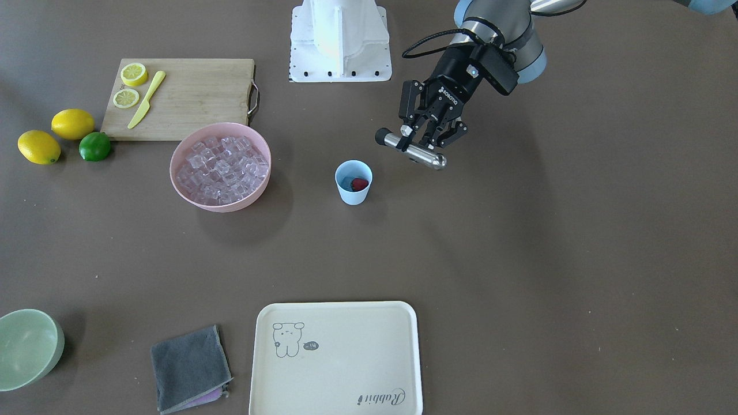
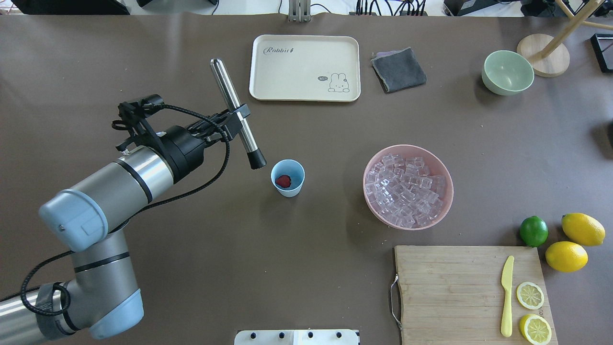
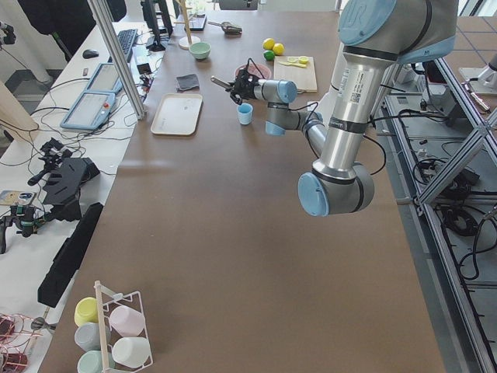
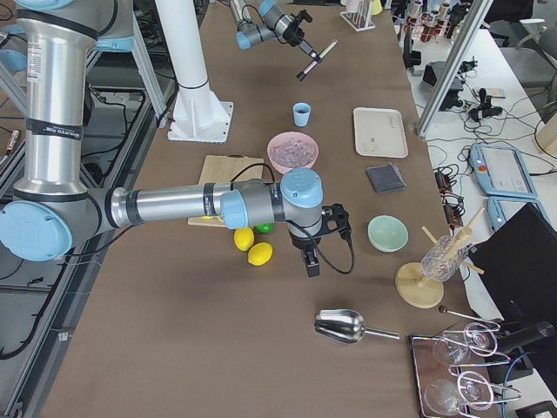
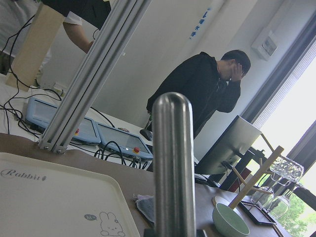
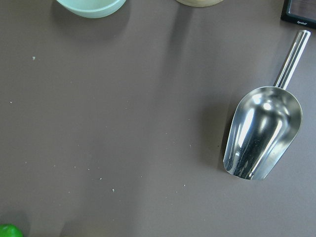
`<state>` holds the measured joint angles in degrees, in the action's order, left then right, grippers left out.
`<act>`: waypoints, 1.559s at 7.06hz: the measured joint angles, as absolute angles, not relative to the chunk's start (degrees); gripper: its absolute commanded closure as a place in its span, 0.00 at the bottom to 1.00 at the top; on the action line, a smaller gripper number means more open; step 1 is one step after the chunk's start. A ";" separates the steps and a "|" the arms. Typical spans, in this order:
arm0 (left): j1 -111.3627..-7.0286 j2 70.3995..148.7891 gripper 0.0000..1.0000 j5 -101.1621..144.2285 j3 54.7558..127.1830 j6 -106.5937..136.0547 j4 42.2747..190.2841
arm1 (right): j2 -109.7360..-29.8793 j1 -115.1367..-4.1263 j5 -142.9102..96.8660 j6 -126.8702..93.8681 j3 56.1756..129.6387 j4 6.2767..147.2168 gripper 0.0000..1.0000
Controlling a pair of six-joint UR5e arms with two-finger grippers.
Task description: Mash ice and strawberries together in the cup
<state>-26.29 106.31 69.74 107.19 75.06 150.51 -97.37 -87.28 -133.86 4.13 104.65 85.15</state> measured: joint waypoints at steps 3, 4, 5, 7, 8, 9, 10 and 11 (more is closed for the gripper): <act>-34.90 93.95 1.00 95.73 107.96 79.98 142.76 | -97.60 -87.28 -134.16 4.13 104.72 84.93 0.00; -42.33 92.36 1.00 109.83 105.98 79.33 140.19 | -97.63 -87.28 -134.18 4.13 104.66 84.86 0.00; -49.99 91.42 1.00 121.86 103.17 76.76 138.77 | -97.53 -87.27 -134.15 4.13 104.64 84.85 0.00; -60.62 89.65 1.00 133.26 95.14 65.01 137.97 | -97.44 -87.28 -134.14 4.13 104.65 84.93 0.00; -63.80 89.13 1.00 134.85 89.81 57.36 137.96 | -97.55 -87.27 -134.16 4.13 104.67 84.90 0.00; -66.58 88.29 1.00 135.76 85.06 49.73 138.01 | -97.63 -87.27 -134.14 4.13 104.70 84.85 0.00; -69.67 86.74 1.00 137.07 81.78 42.58 137.86 | -97.58 -87.27 -134.06 4.13 104.72 84.84 0.00; -72.05 85.28 1.00 138.36 79.92 38.00 137.86 | -97.50 -87.28 -133.85 4.13 104.72 84.85 0.00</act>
<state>-72.05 85.28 138.36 79.92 38.00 137.86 -97.50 -87.28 -133.85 4.13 104.72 84.85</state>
